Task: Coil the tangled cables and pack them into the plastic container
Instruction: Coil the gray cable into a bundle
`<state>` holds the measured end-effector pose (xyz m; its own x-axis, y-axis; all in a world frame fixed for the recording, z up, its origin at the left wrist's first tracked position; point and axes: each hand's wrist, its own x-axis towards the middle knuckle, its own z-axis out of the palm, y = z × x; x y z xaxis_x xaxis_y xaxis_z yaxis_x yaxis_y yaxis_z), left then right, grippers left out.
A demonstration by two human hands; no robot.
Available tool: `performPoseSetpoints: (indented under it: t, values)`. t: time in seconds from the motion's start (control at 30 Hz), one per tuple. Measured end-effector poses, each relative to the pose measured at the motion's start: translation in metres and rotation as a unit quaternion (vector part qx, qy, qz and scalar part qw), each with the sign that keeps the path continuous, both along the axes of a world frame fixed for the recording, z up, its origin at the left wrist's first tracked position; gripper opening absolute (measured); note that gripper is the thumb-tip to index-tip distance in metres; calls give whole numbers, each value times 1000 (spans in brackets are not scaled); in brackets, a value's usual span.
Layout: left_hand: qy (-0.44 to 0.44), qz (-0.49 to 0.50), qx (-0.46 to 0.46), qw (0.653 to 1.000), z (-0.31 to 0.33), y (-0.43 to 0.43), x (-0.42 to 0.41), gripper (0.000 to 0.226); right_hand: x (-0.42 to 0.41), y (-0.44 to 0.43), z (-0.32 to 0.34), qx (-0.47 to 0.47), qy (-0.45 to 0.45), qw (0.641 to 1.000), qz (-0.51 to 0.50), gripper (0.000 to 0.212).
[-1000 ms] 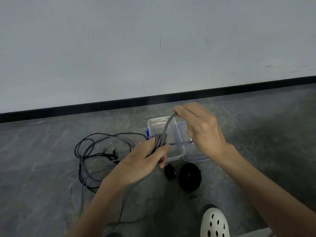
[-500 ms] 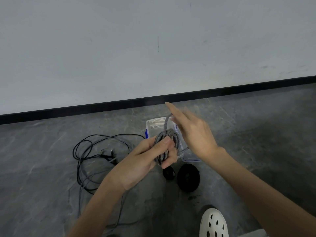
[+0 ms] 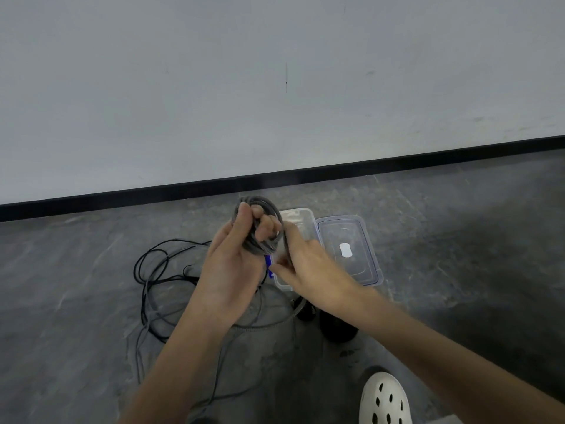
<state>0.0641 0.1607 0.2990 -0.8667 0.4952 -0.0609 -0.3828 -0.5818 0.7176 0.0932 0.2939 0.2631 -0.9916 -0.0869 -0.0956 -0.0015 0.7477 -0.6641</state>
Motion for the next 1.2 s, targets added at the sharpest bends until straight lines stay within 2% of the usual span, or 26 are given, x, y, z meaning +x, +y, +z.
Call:
performPoseSetpoints:
  t: [0.1, 0.2, 0.3, 0.47, 0.57, 0.67, 0.77, 0.83, 0.87, 0.97, 1.07, 1.2]
  values:
    - [9, 52, -23, 998, -2, -2, -4, 23, 1, 0, 3, -45, -63, 997, -20, 15]
    - [28, 76, -54, 995, -5, -2, -3, 24, 6, -5, 10, -135, -100, 985, -35, 5]
    - [40, 87, -54, 994, -6, 0, -3, 26, 13, -18, 11, -188, -144, 971, -27, 8]
    - [66, 83, -52, 993, -8, -2, -6, 36, 20, -30, 18, -220, -184, 958, 5, 39]
    - [123, 110, -143, 976, -13, -4, -8, 40, 23, -29, 23, -219, -188, 957, 9, 59]
    - [198, 138, -269, 932, -16, -5, -8, 33, 23, -28, 25, -228, -190, 955, -7, 51]
    - [219, 151, -319, 910, -18, -5, -7, 33, 23, -30, 28, -216, -180, 960, -6, 32]
    - [238, 149, -352, 893, -20, -5, -6, 33, 27, -36, 27, -225, -174, 958, -33, 29]
    - [246, 151, -365, 885, -20, -5, -5, 30, 29, -40, 27, -262, -185, 945, -65, 31]
    - [255, 176, -373, 874, -17, -6, -7, 23, 33, -47, 27, -440, -230, 857, -138, 26]
    - [240, 204, -369, 875, -16, -10, -13, 23, 37, -46, 31, -516, -259, 807, -128, 22]
    - [243, 221, -386, 862, -17, -13, -15, 23, 40, -51, 38, -579, -247, 762, -150, 9]
